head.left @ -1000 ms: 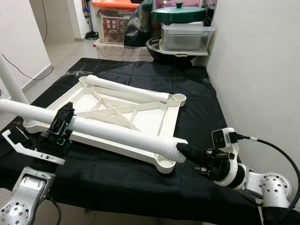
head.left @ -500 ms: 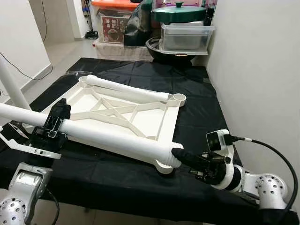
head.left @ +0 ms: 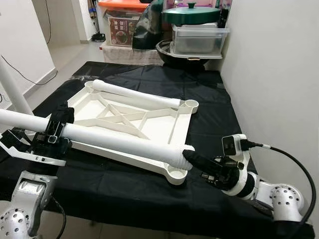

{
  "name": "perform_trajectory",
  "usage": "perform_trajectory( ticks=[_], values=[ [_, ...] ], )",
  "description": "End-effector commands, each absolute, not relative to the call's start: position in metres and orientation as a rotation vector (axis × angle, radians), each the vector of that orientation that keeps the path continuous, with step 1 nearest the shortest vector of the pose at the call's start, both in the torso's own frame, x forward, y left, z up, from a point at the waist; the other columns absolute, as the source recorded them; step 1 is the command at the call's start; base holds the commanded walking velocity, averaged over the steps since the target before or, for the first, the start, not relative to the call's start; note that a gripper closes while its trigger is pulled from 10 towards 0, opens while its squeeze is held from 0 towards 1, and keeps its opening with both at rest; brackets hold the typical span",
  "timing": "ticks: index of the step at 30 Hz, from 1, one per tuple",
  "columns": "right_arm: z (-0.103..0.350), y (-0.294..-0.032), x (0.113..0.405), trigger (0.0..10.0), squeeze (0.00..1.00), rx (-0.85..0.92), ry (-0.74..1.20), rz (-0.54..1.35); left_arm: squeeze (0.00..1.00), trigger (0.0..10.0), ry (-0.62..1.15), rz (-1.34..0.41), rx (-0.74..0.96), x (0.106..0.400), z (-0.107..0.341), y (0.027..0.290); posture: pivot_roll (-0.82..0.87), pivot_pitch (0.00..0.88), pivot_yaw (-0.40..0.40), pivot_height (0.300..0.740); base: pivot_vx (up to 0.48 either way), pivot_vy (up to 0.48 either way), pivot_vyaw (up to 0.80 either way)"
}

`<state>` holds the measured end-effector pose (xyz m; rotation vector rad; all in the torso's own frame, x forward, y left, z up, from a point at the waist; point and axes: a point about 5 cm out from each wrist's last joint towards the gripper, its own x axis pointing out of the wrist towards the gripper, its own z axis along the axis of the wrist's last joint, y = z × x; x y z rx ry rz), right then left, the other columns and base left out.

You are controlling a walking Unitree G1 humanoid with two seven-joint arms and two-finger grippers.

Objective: Building children table

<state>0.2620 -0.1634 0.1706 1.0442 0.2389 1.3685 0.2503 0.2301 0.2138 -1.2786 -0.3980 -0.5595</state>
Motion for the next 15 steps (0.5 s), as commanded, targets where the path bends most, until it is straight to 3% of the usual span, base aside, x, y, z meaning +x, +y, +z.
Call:
perform_trajectory(
  ticks=[1, 5, 6, 9, 14, 15],
  values=[
    [0.168, -0.163, 0.262, 10.0, 1.0, 1.044, 0.241, 1.363, 0.0, 0.0, -0.427, -0.534, -1.274, 0.252, 0.219, 0.235, 0.1, 0.017, -0.035, 0.74, 0.0, 0.0, 0.0],
    [0.164, -0.165, 0.263, 10.0, 1.0, 1.033, 0.249, 1.336, 0.0, 0.0, -0.442, -0.542, -1.268, 0.253, 0.224, 0.236, 0.1, 0.013, -0.035, 0.74, 0.0, 0.0, 0.0],
    [0.161, -0.169, 0.263, 10.0, 0.0, 1.027, 0.263, 1.318, 0.0, 0.0, -0.457, -0.542, -1.266, 0.254, 0.228, 0.239, 0.1, 0.007, -0.039, 0.74, 0.0, 0.0, 0.0],
    [0.157, -0.173, 0.262, 10.0, 0.0, 1.011, 0.275, 1.294, 0.0, 0.0, -0.468, -0.545, -1.258, 0.255, 0.232, 0.242, 0.1, 0.007, -0.039, 0.74, 0.0, 0.0, 0.0],
    [0.145, -0.195, 0.274, 10.0, 0.0, 0.937, 0.243, 1.091, 0.0, 0.0, -0.487, -0.564, -1.224, 0.26, 0.244, 0.245, 0.1, 0.0, -0.036, 0.74, 0.0, 0.0, 0.0],
    [0.142, -0.202, 0.282, 10.0, 0.0, 0.908, 0.227, 1.004, 0.0, 7.7, -0.478, -0.568, -1.207, 0.263, 0.248, 0.244, 0.1, 0.002, -0.036, 0.74, 0.0, 0.0, 0.0]
  ],
)
